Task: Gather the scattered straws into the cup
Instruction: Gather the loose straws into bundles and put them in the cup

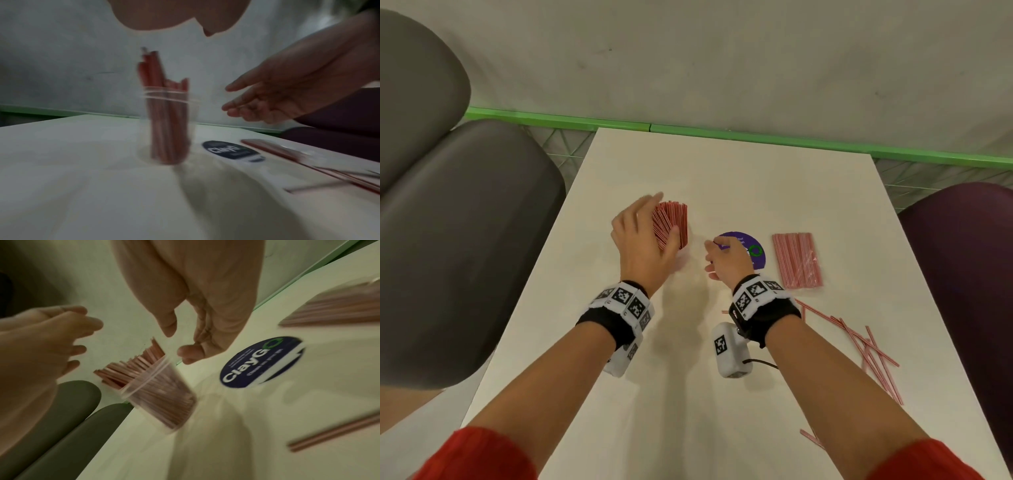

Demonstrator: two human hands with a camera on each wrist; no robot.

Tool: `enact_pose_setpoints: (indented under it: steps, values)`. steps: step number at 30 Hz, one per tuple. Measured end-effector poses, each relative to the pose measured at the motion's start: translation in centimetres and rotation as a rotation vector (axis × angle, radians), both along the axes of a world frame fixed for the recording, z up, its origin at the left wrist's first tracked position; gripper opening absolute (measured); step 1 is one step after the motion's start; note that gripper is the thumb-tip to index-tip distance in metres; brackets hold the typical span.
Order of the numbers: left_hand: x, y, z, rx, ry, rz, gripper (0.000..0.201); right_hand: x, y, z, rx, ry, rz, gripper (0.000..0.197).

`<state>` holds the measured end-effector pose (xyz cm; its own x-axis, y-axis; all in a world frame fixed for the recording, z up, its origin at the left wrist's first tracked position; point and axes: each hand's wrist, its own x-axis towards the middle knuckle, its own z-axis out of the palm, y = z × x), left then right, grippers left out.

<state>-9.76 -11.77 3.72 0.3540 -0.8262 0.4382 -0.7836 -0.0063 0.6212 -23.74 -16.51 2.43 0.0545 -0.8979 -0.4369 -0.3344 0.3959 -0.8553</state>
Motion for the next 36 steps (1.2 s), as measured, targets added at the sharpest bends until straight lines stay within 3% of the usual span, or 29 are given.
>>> enact_pose_setpoints:
  steps: [3,7,12,15,17,20,25,31,36]
  values:
    - [-3.9,2.0,-0.5,-0.038,0.014,-0.164,0.049,-4.0,0.8,-0.5,-0.03,0.103,-0.017,0.035]
    - [-9.9,4.8,-3.2,0.176,0.134,-0.331,0.059,-11.4,2.6,-1.2,-0.027,0.272,-0.042,0.038]
    - [-14.8,5.5,-6.4,0.587,-0.193,-0.345,0.057,-20.2,4.9,-2.7,0.004,0.58,-0.077,0.045]
    - [-16.3,5.8,-7.2,0.682,-0.321,-0.31,0.048,-23.8,6.3,-3.1,0.102,0.815,-0.063,0.05]
    - [-17.0,6.3,-7.5,0.665,-0.33,-0.267,0.039,-25.2,7.2,-3.5,0.169,0.883,-0.042,0.052]
    - [-18.2,7.3,-8.0,0.635,-0.232,-0.258,0.028,-26.0,8.1,-4.4,0.129,0.863,-0.008,0.049]
    - [-21.2,8.8,-7.4,0.664,0.035,-0.301,0.029,-24.9,8.6,-4.7,-0.006,0.711,0.129,0.03]
    - [-21.4,8.9,-6.3,0.732,0.246,-0.101,0.041,-24.0,9.1,-4.6,-0.061,0.596,0.119,0.035]
    - [-23.1,8.7,-5.9,0.758,0.31,-0.117,0.042,-21.6,10.1,-4.8,-0.105,0.544,0.149,0.034]
